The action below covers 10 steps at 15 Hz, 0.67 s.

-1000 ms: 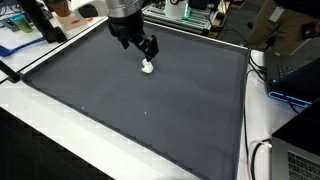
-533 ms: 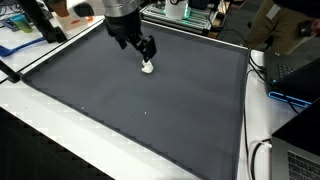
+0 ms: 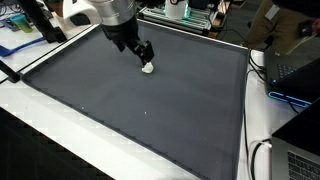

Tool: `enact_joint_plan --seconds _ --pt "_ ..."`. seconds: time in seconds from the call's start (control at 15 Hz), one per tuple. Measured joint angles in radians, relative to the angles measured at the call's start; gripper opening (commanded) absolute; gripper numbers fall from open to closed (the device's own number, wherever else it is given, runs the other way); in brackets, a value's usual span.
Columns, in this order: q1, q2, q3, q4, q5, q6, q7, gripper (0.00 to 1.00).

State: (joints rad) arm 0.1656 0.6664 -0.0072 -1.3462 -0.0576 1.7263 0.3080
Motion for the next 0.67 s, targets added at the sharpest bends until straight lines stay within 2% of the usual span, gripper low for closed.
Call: enact_joint_plan --seconds 0.67 --pt "-0.005 0.054 -0.01 0.094 -0.007 -0.001 -0.001 1.0"
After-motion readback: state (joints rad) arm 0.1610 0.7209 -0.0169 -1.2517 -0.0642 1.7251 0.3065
